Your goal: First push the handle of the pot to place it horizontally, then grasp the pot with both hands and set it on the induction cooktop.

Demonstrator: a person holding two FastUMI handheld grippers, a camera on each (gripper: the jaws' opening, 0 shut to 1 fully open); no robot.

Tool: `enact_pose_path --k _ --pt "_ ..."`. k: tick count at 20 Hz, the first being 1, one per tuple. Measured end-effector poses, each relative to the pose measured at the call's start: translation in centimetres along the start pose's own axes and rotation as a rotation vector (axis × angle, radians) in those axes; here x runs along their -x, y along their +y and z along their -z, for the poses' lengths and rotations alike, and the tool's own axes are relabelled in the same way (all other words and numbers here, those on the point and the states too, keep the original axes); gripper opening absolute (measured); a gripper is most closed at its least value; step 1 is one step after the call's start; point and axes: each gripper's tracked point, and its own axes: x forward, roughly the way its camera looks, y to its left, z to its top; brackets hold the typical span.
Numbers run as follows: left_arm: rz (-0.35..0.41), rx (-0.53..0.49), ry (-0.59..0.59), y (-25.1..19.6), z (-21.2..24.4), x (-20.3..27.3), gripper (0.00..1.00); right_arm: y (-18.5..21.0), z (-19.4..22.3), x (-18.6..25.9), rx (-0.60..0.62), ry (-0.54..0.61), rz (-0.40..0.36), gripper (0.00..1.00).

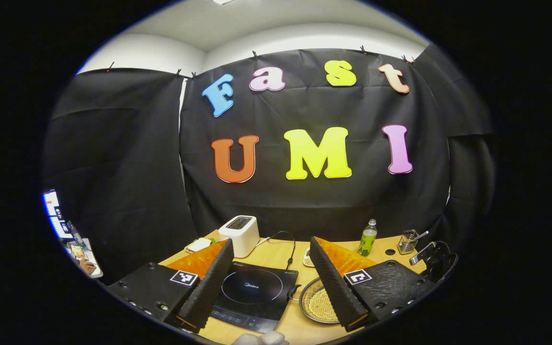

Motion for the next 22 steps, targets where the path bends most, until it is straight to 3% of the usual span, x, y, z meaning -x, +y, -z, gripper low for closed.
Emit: enact_pose_path --k 1,11,18,21,22 --pt "-0.002 0.004 0.005 -0.2 0.1 0.0 0.95 -0.5 -0.3 -0.1 0.004 -0.003 0.002 0.0" --pt "0.014 0.039 0.026 1.4 1.6 0.8 0.95 -1.1 -0.8 1.1 -0.011 -0.034 0.079 0.04" --pt "0.158 0.051 0.015 3.1 2.7 3.7 0.95 2.1 2.9 7.8 -0.126 -0.105 0.2 0.0" --pt "0.227 0.043 0.011 4.2 3.5 5.5 0.95 4.1 4.8 11.1 -0.171 -0.153 0.254 0.04" --pt "0.251 0.04 0.018 4.5 4.0 6.2 0.95 4.6 5.4 12.1 -0.186 -0.166 0.272 0.0"
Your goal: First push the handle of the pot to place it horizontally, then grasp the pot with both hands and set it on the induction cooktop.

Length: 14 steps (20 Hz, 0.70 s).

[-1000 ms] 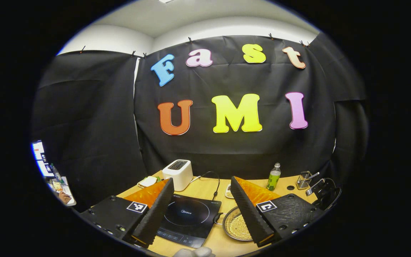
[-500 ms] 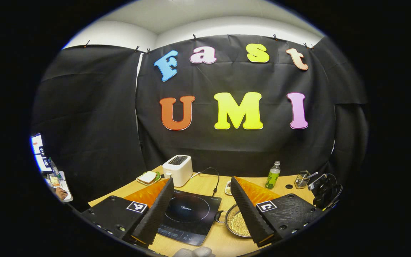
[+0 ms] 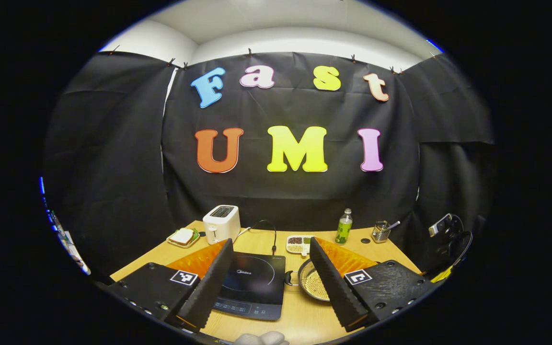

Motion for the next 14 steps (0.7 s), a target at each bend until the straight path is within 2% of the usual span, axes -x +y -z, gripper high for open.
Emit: enact_pose_path --k 3,4,6,8,9,10,11,13,14 --pt "0.063 -0.006 0.021 0.0 1.3 1.8 0.96 1.1 1.2 2.9 -0.038 -0.049 0.023 0.04" --pt "0.073 -0.009 0.026 0.4 1.8 2.2 0.96 1.6 1.7 3.9 -0.05 -0.06 0.017 0.02" --pt "0.089 -0.008 0.029 0.6 2.3 3.0 0.95 2.2 2.2 5.2 -0.06 -0.083 0.016 0.13" --pt "0.106 -0.01 0.048 0.3 3.4 3.2 0.95 2.5 2.5 6.1 -0.072 -0.103 0.016 0.36" --pt "0.119 -0.009 0.057 0.1 4.0 3.1 0.95 2.6 2.7 6.3 -0.084 -0.106 0.01 0.53" --pt "0.132 -0.004 0.066 -0.4 4.5 2.9 0.95 2.6 2.9 6.4 -0.094 -0.101 0.003 0.6" --pt "0.139 -0.003 0.081 -0.8 5.3 2.6 0.95 2.4 3.0 6.4 -0.103 -0.104 0.002 0.77" --pt "0.147 -0.001 0.114 -1.3 6.8 1.5 0.96 1.3 2.9 5.6 -0.121 -0.107 0.024 0.87" --pt "0.148 0.002 0.133 -1.7 7.7 0.7 0.96 0.9 2.7 5.0 -0.13 -0.101 0.024 0.87"
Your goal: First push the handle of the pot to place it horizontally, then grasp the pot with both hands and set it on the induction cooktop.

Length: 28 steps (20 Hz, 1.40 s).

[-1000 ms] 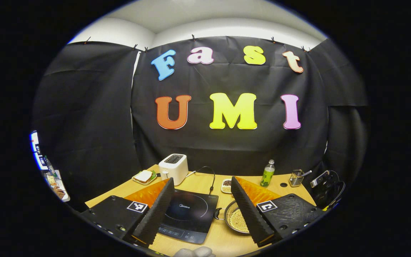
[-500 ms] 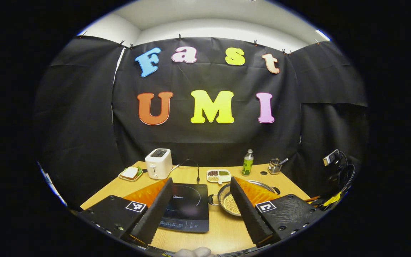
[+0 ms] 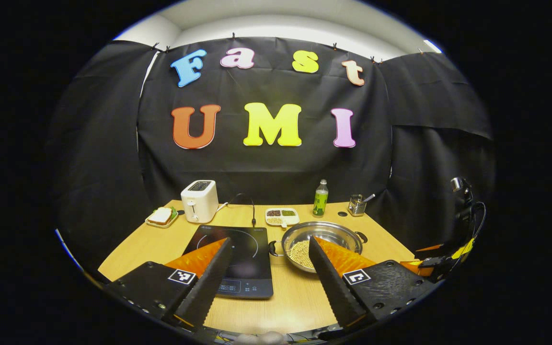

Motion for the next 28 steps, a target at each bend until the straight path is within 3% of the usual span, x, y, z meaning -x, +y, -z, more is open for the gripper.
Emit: enact_pose_path --k 1,2,5,10,11,14,20,21,22,23,24,28 --pt "-0.007 -0.009 0.008 -0.1 0.6 -1.3 0.95 -0.3 -0.1 -0.8 -0.005 0.008 0.002 0.8" --pt "-0.017 -0.014 0.045 -0.2 1.8 -2.6 0.95 -0.6 -0.4 -1.8 -0.01 0.017 -0.008 0.84" --pt "-0.011 -0.001 0.129 -1.4 4.4 -7.3 0.96 -1.7 -2.3 -5.6 -0.014 0.035 -0.024 0.86" --pt "-0.048 0.03 0.288 -1.5 9.1 -14.9 0.95 -1.8 -6.0 -13.1 -0.016 0.086 -0.084 0.84" --pt "-0.057 0.036 0.312 -1.4 9.9 -16.1 1.0 -1.8 -6.8 -14.5 -0.009 0.096 -0.098 0.84" --pt "-0.085 0.043 0.357 -0.9 11.3 -19.6 0.96 -1.6 -8.9 -18.2 0.007 0.113 -0.127 0.83" --pt "-0.106 0.031 0.422 -0.7 13.3 -23.8 0.96 -1.4 -9.6 -23.0 0.043 0.182 -0.141 0.82" --pt "-0.104 0.027 0.427 -0.8 13.4 -24.3 1.0 -1.3 -9.5 -23.4 0.048 0.191 -0.144 0.82" --pt "-0.099 0.024 0.431 -0.9 13.6 -24.7 0.96 -1.3 -9.5 -23.8 0.051 0.199 -0.144 0.82" --pt "-0.088 0.023 0.441 -1.3 13.8 -25.1 1.0 -1.3 -9.4 -24.1 0.053 0.209 -0.148 0.82" --pt "-0.083 0.018 0.453 -1.4 14.1 -25.4 0.96 -1.3 -9.3 -24.4 0.049 0.216 -0.149 0.82" --pt "-0.071 -0.014 0.486 -1.6 14.9 -26.3 0.97 -1.1 -8.7 -25.1 0.036 0.257 -0.159 0.82"
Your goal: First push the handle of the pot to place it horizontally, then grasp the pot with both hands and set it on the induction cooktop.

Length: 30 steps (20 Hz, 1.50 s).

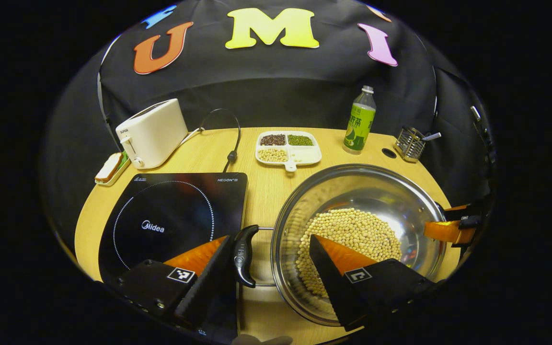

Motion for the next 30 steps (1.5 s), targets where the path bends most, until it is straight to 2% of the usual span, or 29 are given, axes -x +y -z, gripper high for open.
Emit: enact_pose_path --k 1,4,7,9,10,11,12,13,14,15,16,17,24,30 --pt "0.0 -0.002 0.009 0.0 0.1 -0.2 0.97 0.1 0.2 -0.1 -0.006 0.007 0.0 0.75" --pt "-0.019 -0.016 0.04 0.5 0.6 -0.7 0.94 -0.1 0.1 -0.1 -0.032 0.023 0.005 0.7" --pt "-0.046 -0.031 0.055 1.2 0.8 -0.9 0.76 0.0 0.2 -0.2 -0.059 0.025 0.015 0.63" --pt "-0.055 -0.052 0.072 1.3 0.9 -0.7 0.69 0.0 0.2 -0.3 -0.055 0.031 0.029 0.62" --pt "-0.058 -0.049 0.067 1.3 0.8 -0.9 0.69 0.0 0.2 -0.2 -0.052 0.033 0.033 0.61" --pt "-0.058 -0.042 0.071 1.3 0.7 -0.8 0.77 0.0 0.1 -0.3 -0.058 0.029 0.034 0.6" --pt "-0.057 -0.036 0.064 1.3 0.7 -0.9 0.77 0.1 0.1 -0.3 -0.066 0.025 0.037 0.58" --pt "-0.051 -0.037 0.065 1.3 0.6 -0.9 0.65 0.0 0.1 0.0 -0.074 0.022 0.048 0.56" --pt "-0.042 -0.034 0.061 1.3 0.5 -0.8 0.64 0.1 0.3 0.0 -0.077 0.02 0.059 0.55" --pt "-0.031 -0.025 0.07 1.3 0.5 -0.7 0.64 0.3 0.2 0.3 -0.075 0.012 0.068 0.54" --pt "-0.014 -0.008 0.081 1.4 0.7 -0.5 0.72 0.3 0.3 0.8 -0.064 -0.003 0.082 0.54" --pt "0.004 0.008 0.091 1.4 0.9 -0.1 0.62 0.5 0.2 1.2 -0.054 -0.016 0.095 0.54" --pt "0.039 -0.028 0.017 3.0 -1.5 3.8 0.61 3.1 0.6 6.0 -0.077 -0.076 0.115 0.54" --pt "0.041 -0.043 -0.019 6.0 -2.2 6.5 0.61 6.6 0.7 7.9 -0.088 -0.105 0.109 0.54"
